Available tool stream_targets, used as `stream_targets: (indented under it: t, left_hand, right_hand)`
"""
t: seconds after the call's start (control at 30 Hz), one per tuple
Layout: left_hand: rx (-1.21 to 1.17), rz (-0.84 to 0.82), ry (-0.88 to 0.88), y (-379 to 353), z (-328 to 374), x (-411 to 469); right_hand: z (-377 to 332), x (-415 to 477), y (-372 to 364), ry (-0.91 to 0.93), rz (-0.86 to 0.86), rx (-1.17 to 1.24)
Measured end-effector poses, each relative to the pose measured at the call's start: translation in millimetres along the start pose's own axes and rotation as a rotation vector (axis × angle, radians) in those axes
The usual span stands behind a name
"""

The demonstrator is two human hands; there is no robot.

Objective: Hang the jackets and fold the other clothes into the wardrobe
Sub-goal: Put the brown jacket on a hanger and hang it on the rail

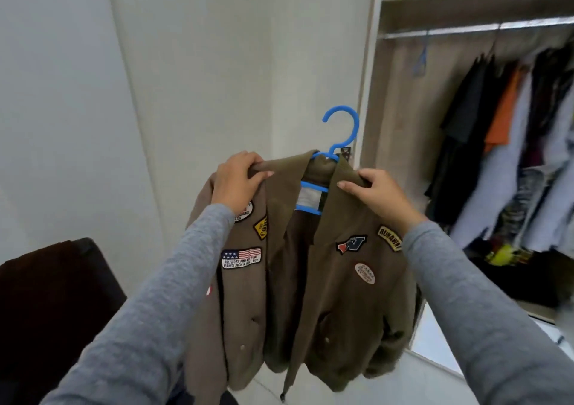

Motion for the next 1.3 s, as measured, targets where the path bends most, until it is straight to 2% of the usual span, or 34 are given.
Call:
stream_targets:
  t: [0.13,0.33,0.43,0.63,0.7,0.8,0.87,0.93,1.07,1.2,1.3]
  left_hand:
    - [-0.083,-0.053,-0.062,-68.9,59.7,3.0]
    - [-0.307,-0.154,-0.077,-167.1,144.2,4.8]
    - [-0.402,-0.269,-0.064,-225.5,184.0,-2.2]
    - [-0.514,-0.392,-0.059,-304.7,235.3,-56.9]
    - [-0.597,-0.525,-0.092,-325.5,250.4,-82.6]
    - [-0.729,-0.847,-0.16,-354.9,269.0,-119.1]
    - [-0.802,-1.049,-0.162,-368.1,275.1,-137.3]
    - [-0.83,-1.135,-0.155,-373.5,279.9,-147.4]
    - [-0.917,-1.12,-0.044,-391.3,283.3,-142.1]
    - [-1.019,-0.891,0.106,-416.4,264.2,-94.4]
    - [-1.019,-0.723,0.148,-441.7,234.8,-51.6]
  right_hand:
    - [40.4,-45.5,61.0,-0.112,-0.103,-0.045]
    - [89.4,-99.2,158.2,-0.2,0.143,-0.012]
    - [111.9,-127.9,204.6,-0.275,0.254,-0.03]
    - [157.7,-154.3,245.6,-0.396,0.466,-0.083]
    - [173.0,-153.3,251.3,-0.435,0.541,-0.094]
    - [192.1,-142.1,257.7,-0.487,0.638,-0.078]
    - [204.9,-123.6,257.8,-0.52,0.667,0.002]
    - [213.2,-103.6,253.3,-0.541,0.677,0.138]
    - [230.2,-47.1,240.5,-0.515,0.633,0.392]
    - [242.4,16.0,226.1,-0.479,0.518,0.462]
    - [260.2,63.6,213.0,-0.473,0.444,0.465]
Point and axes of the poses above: each hand's wrist, its own x-axis towards the middle knuckle, its own y-axis out of the back of the hand, z = x × y, the point moved 6 cm from there along x, towards the middle knuckle, and after that the axes turned 4 degrees about -x, right-handed, at the moved point
